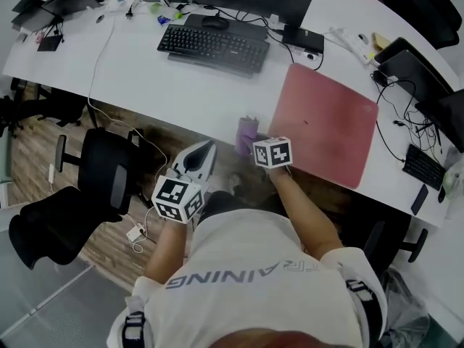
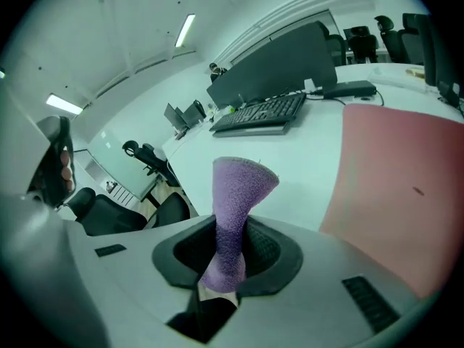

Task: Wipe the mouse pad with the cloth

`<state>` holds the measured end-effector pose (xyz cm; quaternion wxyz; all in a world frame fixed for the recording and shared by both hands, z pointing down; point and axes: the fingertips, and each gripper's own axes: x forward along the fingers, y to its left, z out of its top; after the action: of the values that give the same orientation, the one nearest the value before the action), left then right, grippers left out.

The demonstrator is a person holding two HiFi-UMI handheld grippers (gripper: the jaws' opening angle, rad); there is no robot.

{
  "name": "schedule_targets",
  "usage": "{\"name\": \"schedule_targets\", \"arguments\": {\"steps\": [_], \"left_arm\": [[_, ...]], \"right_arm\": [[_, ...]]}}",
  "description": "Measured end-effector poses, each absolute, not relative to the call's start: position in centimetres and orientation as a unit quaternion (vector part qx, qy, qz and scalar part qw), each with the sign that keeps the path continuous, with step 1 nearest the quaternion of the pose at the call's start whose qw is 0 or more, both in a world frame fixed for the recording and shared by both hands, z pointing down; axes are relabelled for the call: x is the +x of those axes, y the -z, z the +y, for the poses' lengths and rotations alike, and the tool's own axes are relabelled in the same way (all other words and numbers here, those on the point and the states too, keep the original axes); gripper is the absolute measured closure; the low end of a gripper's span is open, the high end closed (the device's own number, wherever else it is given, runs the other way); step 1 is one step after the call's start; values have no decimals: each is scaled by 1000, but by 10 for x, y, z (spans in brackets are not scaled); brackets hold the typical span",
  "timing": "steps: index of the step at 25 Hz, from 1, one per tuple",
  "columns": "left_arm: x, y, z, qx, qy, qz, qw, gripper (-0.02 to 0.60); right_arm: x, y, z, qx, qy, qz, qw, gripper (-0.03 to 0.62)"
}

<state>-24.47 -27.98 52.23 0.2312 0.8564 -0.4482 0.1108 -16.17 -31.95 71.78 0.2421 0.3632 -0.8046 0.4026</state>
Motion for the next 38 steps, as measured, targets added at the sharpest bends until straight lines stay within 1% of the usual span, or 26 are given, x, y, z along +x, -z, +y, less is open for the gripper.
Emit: {"name": "schedule_targets", "arguments": {"steps": [3,7,11,14,22,26,31,38], "left_arm": [[-253,-527,-281,858,-104,-443,238,549],[-250,-536,-283,863,-102,-428,247,549],[-232,-536,-287,868,-104,-420,245,549],[-208,-528,-287,874,-108,-412,236,549],[-114,-520,-271,887,-128,-382,226,549],[-53,-516,-263,898,-134,-355,221,549],[26,-515,-248,913,-135,-320,214,549],[103,-516,-231,926,-138,-283,211,549]], "right_arm": [[-165,-741,-321,371,-411,-790,264,494],[-148,-750,-322,393,-424,-772,266,494],[-121,-751,-316,401,-424,-766,270,494],[-95,-750,-308,408,-430,-763,259,494],[1,-748,-283,432,-447,-749,229,494],[68,-747,-263,454,-452,-735,220,494],[165,-747,-228,492,-469,-708,193,494],[263,-746,-188,528,-476,-681,177,494]]}}
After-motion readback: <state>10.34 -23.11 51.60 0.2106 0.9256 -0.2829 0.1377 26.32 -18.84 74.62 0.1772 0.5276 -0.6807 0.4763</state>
